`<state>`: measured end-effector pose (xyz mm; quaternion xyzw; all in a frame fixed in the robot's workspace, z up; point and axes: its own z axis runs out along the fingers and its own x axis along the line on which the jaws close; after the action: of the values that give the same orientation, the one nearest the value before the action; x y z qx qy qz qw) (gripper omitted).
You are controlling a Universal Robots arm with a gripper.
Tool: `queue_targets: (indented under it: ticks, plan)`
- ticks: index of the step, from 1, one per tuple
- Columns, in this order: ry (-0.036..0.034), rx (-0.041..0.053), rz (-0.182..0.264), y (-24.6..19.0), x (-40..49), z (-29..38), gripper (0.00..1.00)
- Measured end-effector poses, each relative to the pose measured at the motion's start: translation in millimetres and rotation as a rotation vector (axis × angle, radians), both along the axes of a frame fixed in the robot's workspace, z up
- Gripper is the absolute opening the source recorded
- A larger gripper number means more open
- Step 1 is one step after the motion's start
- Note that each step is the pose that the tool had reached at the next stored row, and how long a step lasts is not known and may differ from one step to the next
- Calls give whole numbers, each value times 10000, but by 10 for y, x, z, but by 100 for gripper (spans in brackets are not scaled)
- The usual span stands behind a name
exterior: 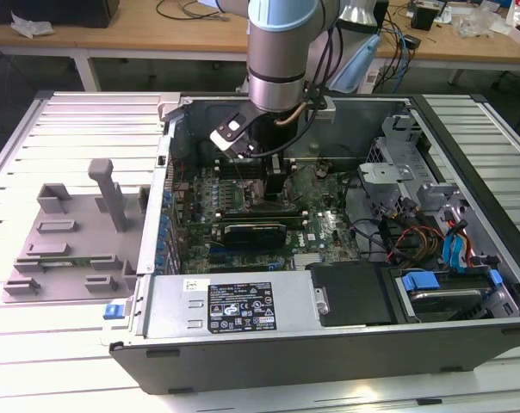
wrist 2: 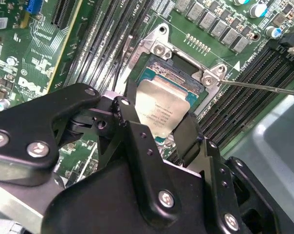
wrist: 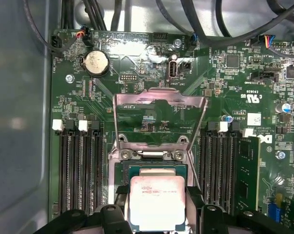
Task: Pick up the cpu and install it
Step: 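Place the cpu into insertion slot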
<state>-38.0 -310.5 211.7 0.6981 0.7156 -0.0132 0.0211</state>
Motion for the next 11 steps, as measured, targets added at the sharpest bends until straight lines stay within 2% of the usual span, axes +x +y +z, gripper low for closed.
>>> queue_targets:
  ticks: [4, 11]
  plan:
    - [-1, 1, 0, 0, 0, -55, 55]
    - [0, 1, -1, 0, -21, -102, 55]
